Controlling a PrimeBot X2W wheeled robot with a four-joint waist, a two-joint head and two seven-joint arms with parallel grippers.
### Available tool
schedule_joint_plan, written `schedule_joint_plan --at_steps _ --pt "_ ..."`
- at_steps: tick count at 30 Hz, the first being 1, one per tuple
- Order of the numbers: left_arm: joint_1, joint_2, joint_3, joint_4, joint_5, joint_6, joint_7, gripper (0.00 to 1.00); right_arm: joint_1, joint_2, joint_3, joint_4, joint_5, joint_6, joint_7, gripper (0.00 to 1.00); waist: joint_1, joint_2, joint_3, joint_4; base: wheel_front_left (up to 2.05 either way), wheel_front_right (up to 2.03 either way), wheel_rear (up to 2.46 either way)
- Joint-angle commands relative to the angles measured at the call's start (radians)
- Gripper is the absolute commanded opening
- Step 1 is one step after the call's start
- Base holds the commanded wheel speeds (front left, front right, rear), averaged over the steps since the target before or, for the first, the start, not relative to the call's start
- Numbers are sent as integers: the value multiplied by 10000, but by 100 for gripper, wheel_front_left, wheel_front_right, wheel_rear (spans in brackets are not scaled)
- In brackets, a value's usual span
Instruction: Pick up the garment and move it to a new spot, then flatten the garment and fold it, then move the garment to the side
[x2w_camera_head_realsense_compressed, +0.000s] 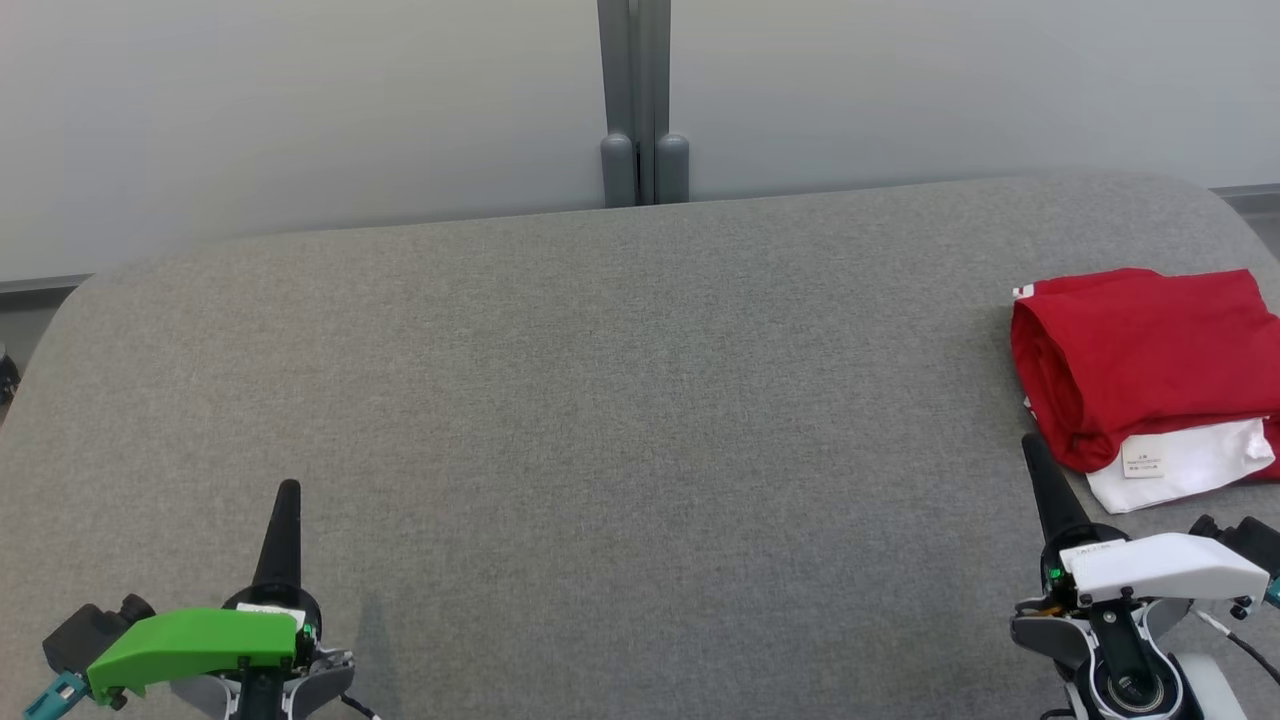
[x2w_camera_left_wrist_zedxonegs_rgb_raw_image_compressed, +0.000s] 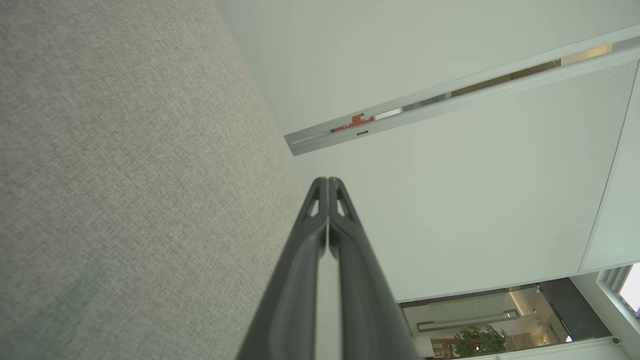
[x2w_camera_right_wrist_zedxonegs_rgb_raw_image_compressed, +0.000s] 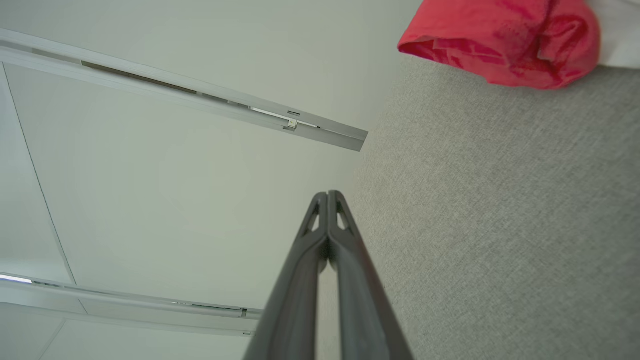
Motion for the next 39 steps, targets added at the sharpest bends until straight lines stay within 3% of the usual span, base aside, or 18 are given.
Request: schedule_joint_plan --at_steps 1,39 --pt "-256 73 79 -21 -220 -79 55 0 -205 -34 -52 -21 263 3 79 0 0 0 3 1 0 0 0" --pt "-561 24 618 266 -2647 -167 858 0 -335 7 -455 171 3070 4 866 0 0 0 100 5 0 0 0"
